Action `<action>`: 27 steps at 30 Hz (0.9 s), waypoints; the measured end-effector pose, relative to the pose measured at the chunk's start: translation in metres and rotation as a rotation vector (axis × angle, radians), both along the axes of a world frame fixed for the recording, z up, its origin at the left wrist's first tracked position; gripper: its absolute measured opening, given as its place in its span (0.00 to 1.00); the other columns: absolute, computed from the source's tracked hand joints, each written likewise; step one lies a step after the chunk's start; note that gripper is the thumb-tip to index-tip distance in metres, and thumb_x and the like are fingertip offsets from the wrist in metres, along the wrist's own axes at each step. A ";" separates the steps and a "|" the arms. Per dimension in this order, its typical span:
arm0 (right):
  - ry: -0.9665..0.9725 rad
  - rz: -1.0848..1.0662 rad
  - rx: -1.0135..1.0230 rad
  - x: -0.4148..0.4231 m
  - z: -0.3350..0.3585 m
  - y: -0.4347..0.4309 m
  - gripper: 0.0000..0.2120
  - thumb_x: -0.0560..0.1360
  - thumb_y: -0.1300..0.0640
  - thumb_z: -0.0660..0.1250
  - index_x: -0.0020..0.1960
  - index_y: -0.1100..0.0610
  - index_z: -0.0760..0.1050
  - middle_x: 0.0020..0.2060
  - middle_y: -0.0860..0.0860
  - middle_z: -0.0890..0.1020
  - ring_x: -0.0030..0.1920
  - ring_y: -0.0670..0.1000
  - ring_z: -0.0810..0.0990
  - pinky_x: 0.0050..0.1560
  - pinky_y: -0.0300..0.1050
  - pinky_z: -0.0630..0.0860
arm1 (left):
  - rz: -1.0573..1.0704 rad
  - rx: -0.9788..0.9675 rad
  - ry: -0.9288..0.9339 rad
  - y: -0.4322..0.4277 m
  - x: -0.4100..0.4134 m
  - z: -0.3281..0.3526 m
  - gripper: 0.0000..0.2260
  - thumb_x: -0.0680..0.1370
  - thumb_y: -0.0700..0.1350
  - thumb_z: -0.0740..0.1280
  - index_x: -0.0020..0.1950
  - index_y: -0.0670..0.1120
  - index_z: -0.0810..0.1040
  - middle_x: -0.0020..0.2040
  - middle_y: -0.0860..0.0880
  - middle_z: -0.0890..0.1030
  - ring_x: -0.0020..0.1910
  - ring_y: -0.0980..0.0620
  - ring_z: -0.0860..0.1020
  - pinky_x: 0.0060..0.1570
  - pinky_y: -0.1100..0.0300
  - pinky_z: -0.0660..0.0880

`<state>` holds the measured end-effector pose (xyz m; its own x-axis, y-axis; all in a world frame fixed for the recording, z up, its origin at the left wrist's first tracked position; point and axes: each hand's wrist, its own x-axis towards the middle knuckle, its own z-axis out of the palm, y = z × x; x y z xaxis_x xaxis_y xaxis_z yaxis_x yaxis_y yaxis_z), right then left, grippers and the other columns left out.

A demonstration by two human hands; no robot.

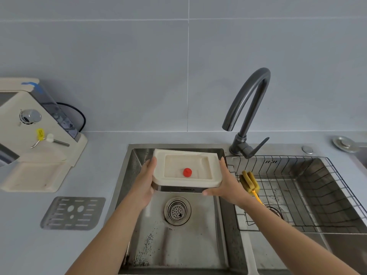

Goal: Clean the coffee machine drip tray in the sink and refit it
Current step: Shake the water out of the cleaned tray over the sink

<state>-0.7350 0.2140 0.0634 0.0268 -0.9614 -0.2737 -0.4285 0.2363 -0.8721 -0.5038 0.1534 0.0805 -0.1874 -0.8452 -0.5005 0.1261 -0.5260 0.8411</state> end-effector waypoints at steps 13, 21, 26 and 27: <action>-0.082 0.022 0.116 0.003 0.012 0.012 0.39 0.61 0.52 0.77 0.64 0.51 0.58 0.54 0.43 0.72 0.55 0.43 0.73 0.45 0.28 0.75 | -0.428 -0.205 -0.229 0.006 0.023 0.003 0.46 0.60 0.35 0.76 0.72 0.58 0.61 0.58 0.56 0.77 0.58 0.60 0.73 0.51 0.66 0.71; 0.026 -0.003 0.242 0.006 0.027 0.015 0.35 0.74 0.56 0.67 0.73 0.60 0.52 0.63 0.54 0.68 0.55 0.45 0.65 0.55 0.34 0.63 | -0.396 -0.220 -0.402 0.012 0.019 -0.004 0.40 0.58 0.55 0.75 0.69 0.57 0.66 0.57 0.62 0.74 0.60 0.59 0.69 0.60 0.62 0.63; 0.092 -0.069 0.309 0.009 0.022 0.011 0.41 0.74 0.43 0.62 0.76 0.60 0.46 0.74 0.55 0.61 0.70 0.54 0.64 0.68 0.45 0.62 | -0.297 -0.241 -0.461 0.013 0.014 0.000 0.31 0.66 0.59 0.70 0.67 0.55 0.69 0.59 0.57 0.74 0.61 0.57 0.69 0.58 0.60 0.63; 0.074 -0.094 0.312 0.010 0.021 0.010 0.42 0.73 0.41 0.62 0.76 0.59 0.45 0.74 0.55 0.60 0.72 0.55 0.62 0.70 0.48 0.61 | -0.287 -0.235 -0.489 0.013 0.013 0.000 0.26 0.69 0.59 0.69 0.65 0.55 0.71 0.59 0.56 0.75 0.60 0.55 0.71 0.57 0.59 0.64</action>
<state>-0.7254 0.2236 0.0844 -0.0888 -0.8284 -0.5530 -0.4517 0.5284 -0.7189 -0.4911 0.1667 0.0807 -0.2200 -0.8931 -0.3924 -0.4233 -0.2750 0.8633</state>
